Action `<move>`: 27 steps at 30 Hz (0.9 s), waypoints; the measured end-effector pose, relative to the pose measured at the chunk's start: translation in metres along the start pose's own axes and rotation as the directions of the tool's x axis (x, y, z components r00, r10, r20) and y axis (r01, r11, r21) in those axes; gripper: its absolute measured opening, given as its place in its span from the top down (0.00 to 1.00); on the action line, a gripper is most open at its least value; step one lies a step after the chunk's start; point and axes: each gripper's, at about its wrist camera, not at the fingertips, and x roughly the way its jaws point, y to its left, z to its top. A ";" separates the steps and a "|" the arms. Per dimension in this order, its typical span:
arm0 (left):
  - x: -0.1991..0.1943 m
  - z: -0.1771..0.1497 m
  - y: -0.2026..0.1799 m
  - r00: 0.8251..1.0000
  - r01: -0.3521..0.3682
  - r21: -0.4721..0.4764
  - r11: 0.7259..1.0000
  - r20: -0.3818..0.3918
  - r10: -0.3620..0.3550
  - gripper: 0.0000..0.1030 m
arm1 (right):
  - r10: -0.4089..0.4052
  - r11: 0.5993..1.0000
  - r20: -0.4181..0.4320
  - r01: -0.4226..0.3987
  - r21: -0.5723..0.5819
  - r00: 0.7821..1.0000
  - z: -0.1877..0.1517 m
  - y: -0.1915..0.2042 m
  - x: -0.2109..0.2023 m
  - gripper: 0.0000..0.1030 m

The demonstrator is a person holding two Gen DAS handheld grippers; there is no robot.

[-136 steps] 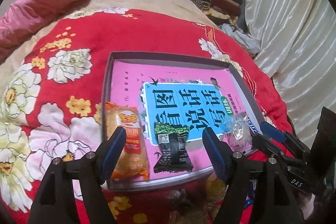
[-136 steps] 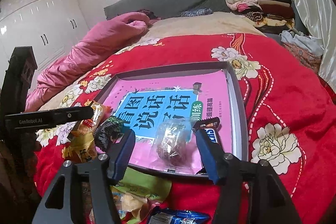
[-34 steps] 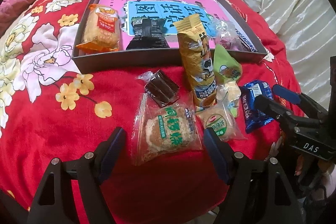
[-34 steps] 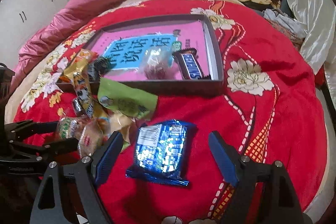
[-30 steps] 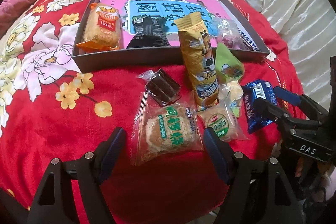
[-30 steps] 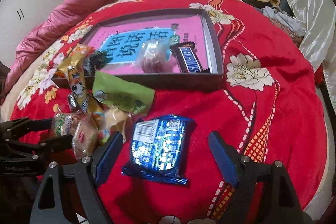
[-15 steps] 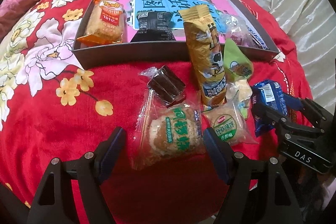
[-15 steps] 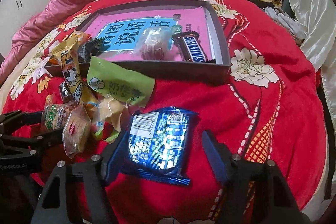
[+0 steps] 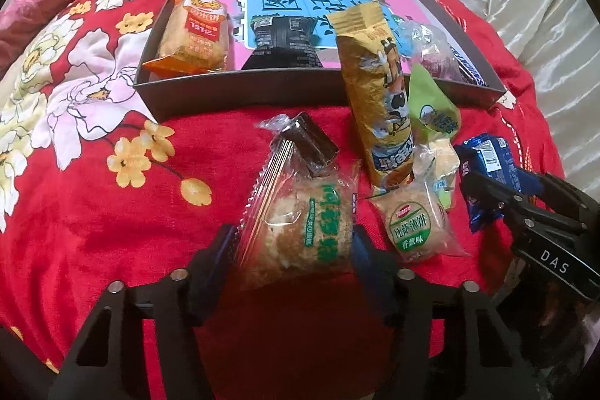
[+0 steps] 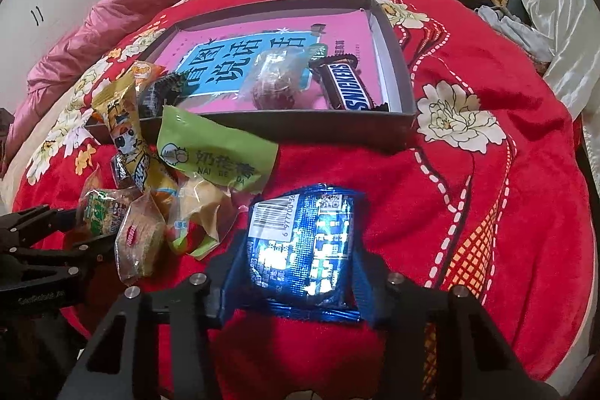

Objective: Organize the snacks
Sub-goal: 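Grasp the clear green-label cracker bag with the left tool while the right tool grasps the blue packet, then carry the green-label cracker bag and blue packet over the tray with both tools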

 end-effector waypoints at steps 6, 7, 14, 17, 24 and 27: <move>-0.006 0.000 0.007 0.999 0.033 -0.022 0.999 0.002 -0.033 0.54 | 0.007 0.999 0.043 -0.009 0.033 0.999 0.001 -0.005 -0.010 0.52; -0.008 -0.001 0.008 0.999 0.041 -0.026 0.999 0.002 -0.041 0.56 | 0.010 0.999 0.050 -0.012 0.040 0.999 0.002 -0.007 -0.012 0.52; -0.020 -0.003 0.019 0.996 0.087 -0.054 0.995 -0.011 -0.087 0.60 | 0.029 0.998 0.088 -0.034 0.053 0.996 0.005 -0.010 -0.020 0.52; -0.025 -0.006 0.023 0.994 0.103 -0.066 0.993 -0.016 -0.104 0.60 | 0.038 0.998 0.097 -0.043 0.049 0.995 0.005 -0.009 -0.022 0.52; -0.039 -0.017 0.026 0.993 0.119 -0.074 0.990 -0.012 -0.121 0.60 | 0.065 0.997 0.124 -0.070 0.036 0.990 0.007 -0.005 -0.027 0.52; -0.048 -0.018 0.028 0.993 0.119 -0.073 0.990 0.012 -0.118 0.60 | 0.075 0.997 0.131 -0.079 0.022 0.988 0.007 -0.002 -0.029 0.52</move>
